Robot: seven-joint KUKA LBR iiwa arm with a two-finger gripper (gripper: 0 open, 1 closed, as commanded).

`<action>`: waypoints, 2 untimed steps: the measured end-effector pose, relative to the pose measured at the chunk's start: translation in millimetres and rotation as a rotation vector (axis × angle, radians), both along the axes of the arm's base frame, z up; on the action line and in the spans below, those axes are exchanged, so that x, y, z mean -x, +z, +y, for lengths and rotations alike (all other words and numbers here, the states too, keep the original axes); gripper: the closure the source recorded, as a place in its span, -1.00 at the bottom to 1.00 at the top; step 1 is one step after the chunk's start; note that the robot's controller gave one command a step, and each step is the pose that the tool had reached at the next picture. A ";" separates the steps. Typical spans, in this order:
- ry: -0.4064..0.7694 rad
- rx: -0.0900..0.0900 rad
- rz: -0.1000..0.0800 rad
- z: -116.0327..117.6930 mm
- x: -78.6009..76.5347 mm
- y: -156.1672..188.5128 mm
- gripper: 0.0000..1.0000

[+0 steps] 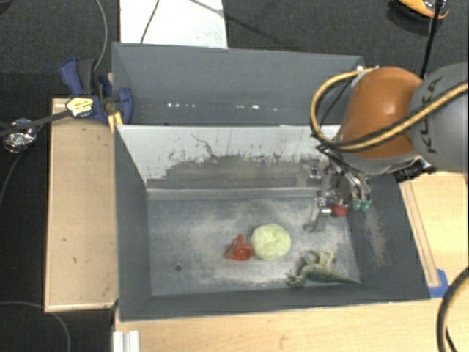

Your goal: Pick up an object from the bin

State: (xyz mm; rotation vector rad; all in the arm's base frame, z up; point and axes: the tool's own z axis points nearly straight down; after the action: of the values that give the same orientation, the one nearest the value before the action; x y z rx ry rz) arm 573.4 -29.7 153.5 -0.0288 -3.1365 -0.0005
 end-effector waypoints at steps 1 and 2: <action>0.001 0.000 -0.008 0.1 -1.7 4.7 -1.00; 0.024 0.002 -0.016 12.0 13.9 -29.3 -1.00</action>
Offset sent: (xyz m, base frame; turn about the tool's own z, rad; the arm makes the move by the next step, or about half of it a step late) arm -0.0412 0.0314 -0.0835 -0.0703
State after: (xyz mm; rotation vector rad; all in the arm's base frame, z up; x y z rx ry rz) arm 559.5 -17.7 124.1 0.0095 -3.1523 0.0018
